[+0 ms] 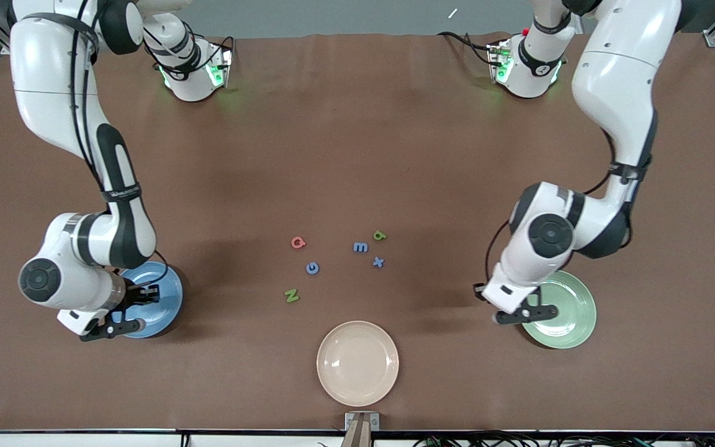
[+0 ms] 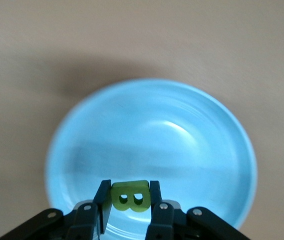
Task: Sort uppercase to blue plate, lowercase to green plate
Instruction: 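Place the B on the blue plate while the left gripper places n on green plate, then move the right gripper to the pink letter while the left gripper reaches blue x, then grasp the pink letter with the right gripper while the left gripper grasps x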
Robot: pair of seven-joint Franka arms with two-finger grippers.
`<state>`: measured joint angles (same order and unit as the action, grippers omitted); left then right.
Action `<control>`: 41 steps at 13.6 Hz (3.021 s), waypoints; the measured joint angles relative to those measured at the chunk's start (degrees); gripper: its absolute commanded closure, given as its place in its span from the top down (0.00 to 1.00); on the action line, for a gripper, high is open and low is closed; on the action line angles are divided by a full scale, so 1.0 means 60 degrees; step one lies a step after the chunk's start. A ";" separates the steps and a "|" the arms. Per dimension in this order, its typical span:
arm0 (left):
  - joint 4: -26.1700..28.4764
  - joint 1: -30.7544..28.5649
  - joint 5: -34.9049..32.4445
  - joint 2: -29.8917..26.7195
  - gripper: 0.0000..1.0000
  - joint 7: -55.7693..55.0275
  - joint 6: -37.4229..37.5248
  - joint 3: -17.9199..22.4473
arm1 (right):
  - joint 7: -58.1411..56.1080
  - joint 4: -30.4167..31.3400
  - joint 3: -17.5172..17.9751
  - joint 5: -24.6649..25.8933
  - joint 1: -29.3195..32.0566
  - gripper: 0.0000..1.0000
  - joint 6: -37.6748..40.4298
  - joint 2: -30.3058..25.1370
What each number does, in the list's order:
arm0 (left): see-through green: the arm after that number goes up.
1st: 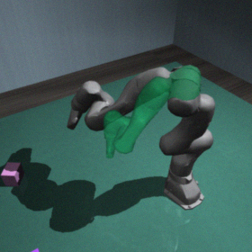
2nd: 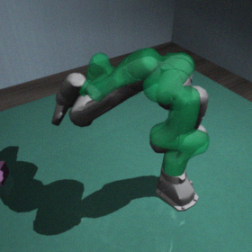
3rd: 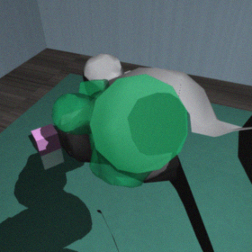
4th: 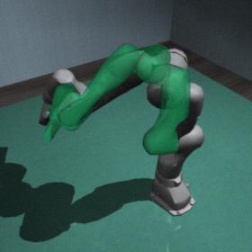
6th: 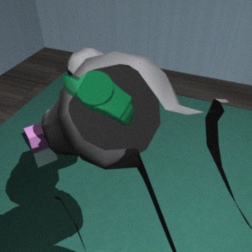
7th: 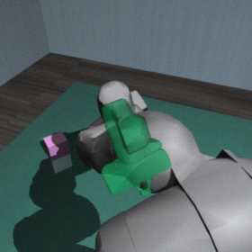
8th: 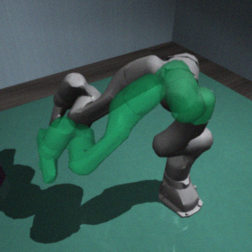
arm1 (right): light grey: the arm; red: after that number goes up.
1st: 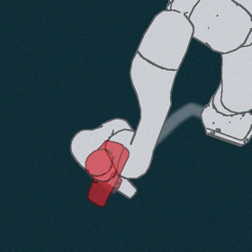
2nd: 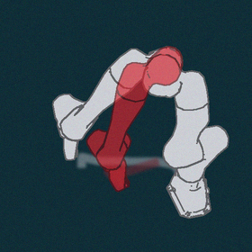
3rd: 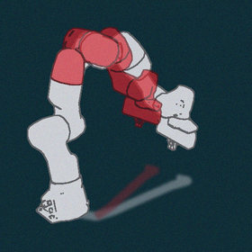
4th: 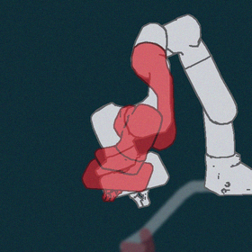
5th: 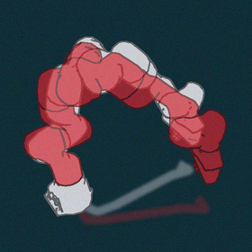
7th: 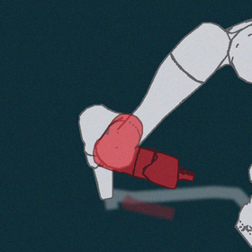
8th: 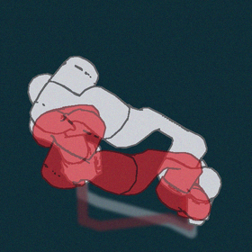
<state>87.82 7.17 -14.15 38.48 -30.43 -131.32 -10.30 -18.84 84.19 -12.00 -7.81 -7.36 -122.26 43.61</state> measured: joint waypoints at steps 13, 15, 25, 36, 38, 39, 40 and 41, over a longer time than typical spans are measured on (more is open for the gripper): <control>0.0496 -0.1439 -0.0313 0.0151 1.00 0.0370 -0.0006 -0.0373 | 0.1019 0.0014 0.0301 -0.0041 -0.0988 0.94 0.0414 0.0067; 0.0567 -0.1192 -0.0313 -0.0002 1.00 -0.0481 -0.0005 -0.0874 | 0.2424 -0.0039 0.0314 -0.0043 -0.1813 0.94 0.0953 -0.0021; -0.0153 0.2086 -0.0302 0.0752 0.96 -0.6237 -0.0117 -0.1116 | 0.8915 0.1518 0.0353 -0.1888 -0.4760 0.94 0.0264 -0.0694; -0.0494 0.2663 -0.0652 0.1709 0.71 -0.0828 -0.2183 -0.1081 | 0.9098 0.2415 0.0353 -0.2999 -0.5285 0.73 -0.1355 -0.0693; -0.0498 0.2767 -0.1193 0.1859 0.69 -0.0736 -0.2384 -0.1079 | 0.9110 0.2424 0.0353 -0.3000 -0.5349 0.67 -0.1400 -0.0692; -0.0499 0.2796 -0.1423 0.1900 0.67 -0.0736 -0.2418 -0.1078 | 0.9109 0.2433 0.0352 -0.3000 -0.5351 0.67 -0.1403 -0.0691; -0.0499 0.2817 -0.1547 0.1919 0.65 -0.0733 -0.2432 -0.1078 | 0.9110 0.2448 0.0348 -0.3000 -0.5351 0.67 -0.1425 -0.0684; -0.0499 0.2847 -0.1580 0.1924 0.63 -0.0725 -0.2435 -0.1078 | 0.9110 0.2461 0.0345 -0.3000 -0.5351 0.67 -0.1480 -0.0671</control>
<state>84.83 24.24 -23.63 50.02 -34.79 -145.93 -16.76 35.82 98.95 -9.93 -25.81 -39.46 -131.14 39.58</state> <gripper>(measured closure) 0.322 0.326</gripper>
